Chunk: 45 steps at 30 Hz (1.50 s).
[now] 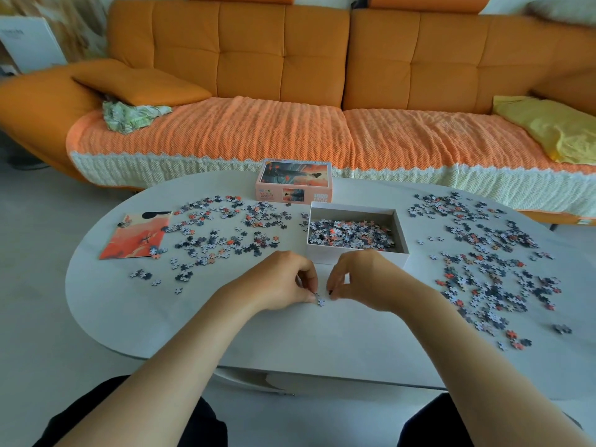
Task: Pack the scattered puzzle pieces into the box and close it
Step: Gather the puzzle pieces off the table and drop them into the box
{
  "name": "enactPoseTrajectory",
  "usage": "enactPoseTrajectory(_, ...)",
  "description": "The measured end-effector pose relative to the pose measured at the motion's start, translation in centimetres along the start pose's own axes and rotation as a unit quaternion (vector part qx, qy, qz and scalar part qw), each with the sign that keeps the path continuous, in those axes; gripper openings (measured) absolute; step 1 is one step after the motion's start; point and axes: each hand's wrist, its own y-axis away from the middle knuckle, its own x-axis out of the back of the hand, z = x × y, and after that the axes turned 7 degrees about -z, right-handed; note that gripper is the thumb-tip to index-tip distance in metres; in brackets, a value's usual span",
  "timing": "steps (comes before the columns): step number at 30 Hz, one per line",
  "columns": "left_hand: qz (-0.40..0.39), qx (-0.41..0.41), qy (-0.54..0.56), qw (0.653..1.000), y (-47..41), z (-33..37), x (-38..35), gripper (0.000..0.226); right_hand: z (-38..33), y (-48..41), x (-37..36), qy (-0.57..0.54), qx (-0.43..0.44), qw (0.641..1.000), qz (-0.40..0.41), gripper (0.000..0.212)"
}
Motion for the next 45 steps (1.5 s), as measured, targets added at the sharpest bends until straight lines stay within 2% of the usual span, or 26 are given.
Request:
enactPoseTrajectory(5, 0.002, 0.007, 0.001, 1.000, 0.5, -0.5, 0.4, 0.013, -1.0, 0.6, -0.2, -0.034, 0.011, 0.999, -0.021, 0.013)
enactPoseTrajectory(8, 0.010, 0.014, 0.005, 1.000, 0.9, -1.3, 1.0, 0.011, -1.6, 0.6, -0.6, -0.006, 0.021, 0.999, -0.046, 0.020)
enactPoseTrajectory(14, 0.085, 0.004, 0.075, 0.994, 0.4, -1.6, 3.0, 0.012, -1.7, 0.3, 0.0, -0.009, 0.012, 0.998, -0.065, 0.008)
enactPoseTrajectory(16, 0.109, -0.022, 0.099, 0.989, -0.4, -0.9, 3.3, 0.014, -1.3, 0.3, 0.4, -0.033, 0.023, 0.999, -0.012, 0.007)
enactPoseTrajectory(18, 0.150, -0.040, 0.116, 0.981, -1.5, -0.2, 3.5, 0.014, -0.6, 0.0, 1.3, -0.061, 0.022, 0.991, 0.115, 0.006)
enactPoseTrajectory(20, 0.199, -0.052, 0.127, 0.970, -3.0, 0.6, 3.5, 0.011, 0.2, -0.3, 2.5, -0.071, -0.005, 0.968, 0.241, 0.006)
enactPoseTrajectory(22, 0.225, -0.068, 0.123, 0.964, -4.5, 1.3, 3.3, 0.009, 1.1, -0.7, 3.3, -0.050, -0.050, 0.953, 0.293, 0.011)
enactPoseTrajectory(25, 0.195, -0.090, 0.081, 0.973, -6.4, 1.6, 2.5, 0.012, 2.3, -1.3, 3.4, -0.009, -0.072, 0.961, 0.268, 0.019)
enactPoseTrajectory(28, 0.176, -0.102, 0.026, 0.979, -7.1, 1.3, 2.1, 0.020, 2.4, -1.5, 2.8, -0.002, -0.039, 0.968, 0.247, 0.021)
enactPoseTrajectory(32, 0.225, -0.115, 0.004, 0.967, -6.0, 0.4, 2.8, 0.018, 1.4, -1.5, 2.0, 0.000, 0.030, 0.968, 0.250, 0.016)
enactPoseTrajectory(34, 0.244, -0.109, -0.006, 0.964, -4.9, -0.5, 3.2, 0.012, 0.4, -1.6, 1.4, 0.001, 0.063, 0.973, 0.223, 0.014)
enactPoseTrajectory(36, 0.211, -0.095, -0.005, 0.973, -3.4, -1.7, 3.3, 0.012, -0.6, -1.6, 0.7, -0.004, 0.074, 0.982, 0.172, 0.014)
enactPoseTrajectory(41, 0.063, 0.011, -0.040, 0.997, -0.2, -4.6, 2.9, 0.011, -2.5, -1.9, -1.3, -0.004, 0.063, 0.997, 0.033, 0.017)
enactPoseTrajectory(45, 0.046, 0.003, -0.045, 0.998, 1.1, -5.7, 2.2, 0.014, -3.3, -2.3, -2.2, -0.001, 0.054, 0.998, 0.016, 0.015)
